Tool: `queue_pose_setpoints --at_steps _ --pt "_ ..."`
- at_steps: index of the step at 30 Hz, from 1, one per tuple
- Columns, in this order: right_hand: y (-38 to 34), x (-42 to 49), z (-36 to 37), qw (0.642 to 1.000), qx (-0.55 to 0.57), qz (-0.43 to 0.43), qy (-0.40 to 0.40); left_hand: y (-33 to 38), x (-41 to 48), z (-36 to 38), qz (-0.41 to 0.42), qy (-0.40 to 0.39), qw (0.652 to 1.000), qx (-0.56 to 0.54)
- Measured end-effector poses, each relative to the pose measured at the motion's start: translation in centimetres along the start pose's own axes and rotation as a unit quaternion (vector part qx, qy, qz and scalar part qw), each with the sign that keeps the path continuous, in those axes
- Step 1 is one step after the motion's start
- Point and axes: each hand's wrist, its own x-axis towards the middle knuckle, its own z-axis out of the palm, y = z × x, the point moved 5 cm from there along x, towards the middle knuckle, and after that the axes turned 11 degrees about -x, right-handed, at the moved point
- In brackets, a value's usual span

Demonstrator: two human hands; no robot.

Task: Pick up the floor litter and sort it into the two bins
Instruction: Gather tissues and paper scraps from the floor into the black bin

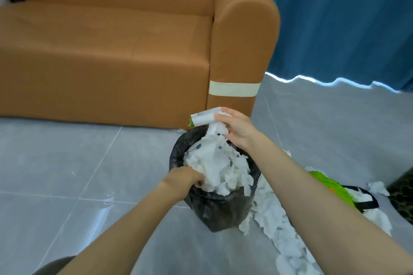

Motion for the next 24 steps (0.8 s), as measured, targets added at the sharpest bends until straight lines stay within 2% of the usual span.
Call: queue_pose_setpoints --at_steps 2,5,11,14,17,19,21,23,24 --pt "1.3 0.0 -1.2 0.992 -0.115 -0.005 0.051 -0.9 -0.4 -0.4 -0.022 0.000 0.999 0.034" --pt "2.9 -0.1 -2.5 0.960 -0.261 -0.014 0.097 -1.7 -0.7 -1.0 -0.045 0.005 0.997 0.069" --pt "3.4 -1.0 -1.7 0.876 -0.480 -0.043 0.016 -3.1 -0.9 -1.3 -0.107 0.014 0.989 0.100" --pt "2.6 -1.0 -2.3 0.864 -0.499 -0.059 0.027 -3.5 -0.7 -1.9 -0.131 0.025 0.987 0.085" --pt "2.2 -0.6 -3.5 0.861 -0.499 -0.083 0.049 -2.3 -0.8 -3.5 -0.134 0.081 0.984 0.085" --pt "2.4 -0.4 -4.7 0.873 -0.476 -0.070 0.081 -0.8 -0.8 -4.4 -0.110 0.151 0.980 0.067" --pt "3.1 -0.4 -6.1 0.886 -0.446 -0.042 0.114 0.7 -0.7 -4.2 -0.063 0.186 0.981 0.006" --pt "4.2 -0.5 -7.3 0.888 -0.443 -0.011 0.123 1.8 -0.1 -2.4 -0.009 0.144 0.989 -0.027" --pt "5.0 -0.6 -8.0 0.883 -0.454 0.006 0.118 2.3 0.4 -1.0 0.008 0.106 0.994 -0.001"
